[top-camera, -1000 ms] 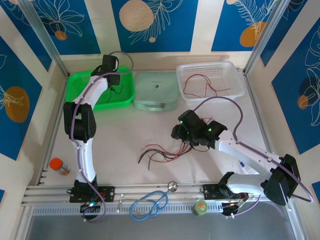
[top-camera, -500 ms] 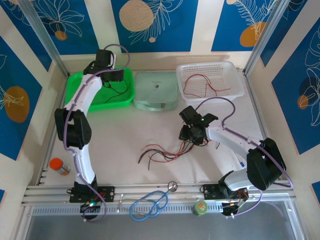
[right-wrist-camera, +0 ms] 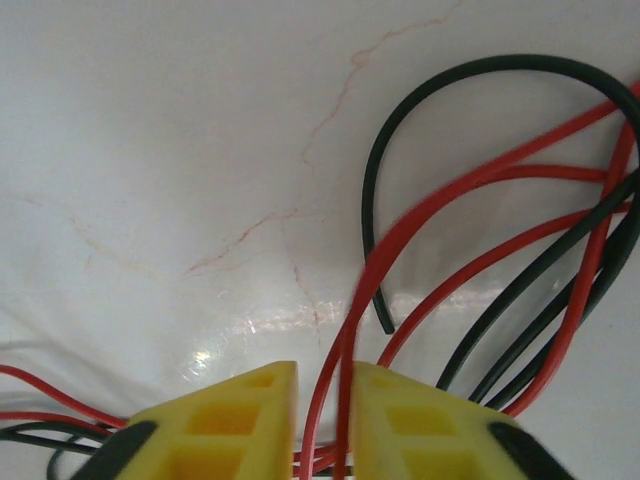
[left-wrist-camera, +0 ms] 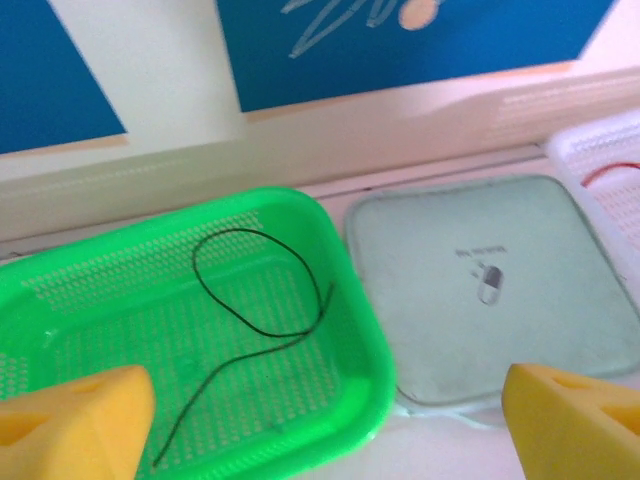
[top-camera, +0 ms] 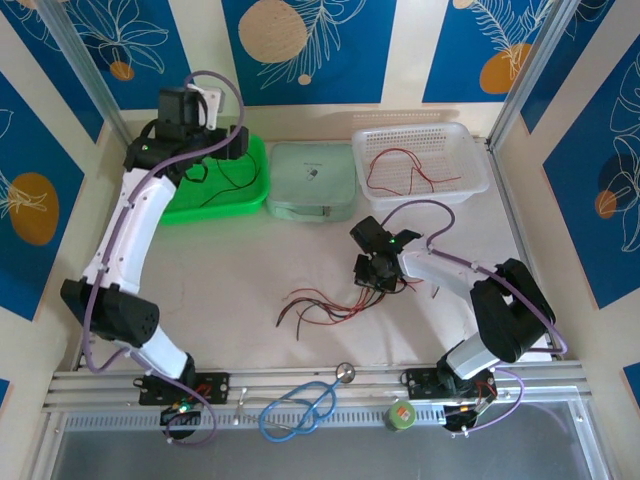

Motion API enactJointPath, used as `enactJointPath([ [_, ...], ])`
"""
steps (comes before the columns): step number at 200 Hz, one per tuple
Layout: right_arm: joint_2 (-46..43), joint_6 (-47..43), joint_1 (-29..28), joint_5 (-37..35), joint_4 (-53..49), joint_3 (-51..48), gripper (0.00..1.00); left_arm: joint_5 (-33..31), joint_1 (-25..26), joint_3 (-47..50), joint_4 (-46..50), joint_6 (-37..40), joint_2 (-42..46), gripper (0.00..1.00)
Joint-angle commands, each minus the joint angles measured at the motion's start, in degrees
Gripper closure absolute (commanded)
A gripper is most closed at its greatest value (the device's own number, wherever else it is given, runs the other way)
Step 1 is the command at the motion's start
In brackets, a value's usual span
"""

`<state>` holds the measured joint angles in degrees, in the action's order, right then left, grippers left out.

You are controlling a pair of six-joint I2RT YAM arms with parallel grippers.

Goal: Untangle the cables

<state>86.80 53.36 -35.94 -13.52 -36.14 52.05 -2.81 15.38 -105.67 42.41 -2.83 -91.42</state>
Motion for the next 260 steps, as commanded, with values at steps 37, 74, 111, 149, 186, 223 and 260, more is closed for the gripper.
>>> enactJointPath([
  [37, -6.21, 0.65, -2.16, -6.00, -5.26, 3.13, 0.98, -1.75, 8.53, 11.24, 3.28, -2.98, 10.38, 0.14],
  [74, -13.36, -0.74, -3.78, -8.89, -10.41, 7.71, 1.00, -0.70, 15.60, 19.33, 1.82, -6.03, 13.75, 0.17],
  [111, -20.97, -3.92, -4.75, -8.44, -13.72, 15.63, 1.00, 0.92, 21.98, 27.13, -2.45, -8.69, 14.65, 0.19],
  [149, -25.23, -7.57, -4.75, -6.47, -15.33, 25.88, 1.00, 1.12, 25.67, 32.85, -6.46, -10.65, 16.35, 0.21],
  [186, -24.31, -12.08, -4.75, -6.09, -16.13, 36.59, 1.00, 2.72, 28.29, 36.11, -8.99, -11.99, 17.07, 0.23],
  [223, -19.04, -19.65, -2.33, -8.95, -18.48, 49.28, 1.00, 1.70, 30.77, 39.93, -10.06, -13.63, 18.13, 0.26],
  [260, -11.70, -25.76, 8.41, -4.78, -18.30, 61.93, 1.00, 0.44, 31.88, 43.75, -10.40, -15.51, 20.50, 0.26],
])
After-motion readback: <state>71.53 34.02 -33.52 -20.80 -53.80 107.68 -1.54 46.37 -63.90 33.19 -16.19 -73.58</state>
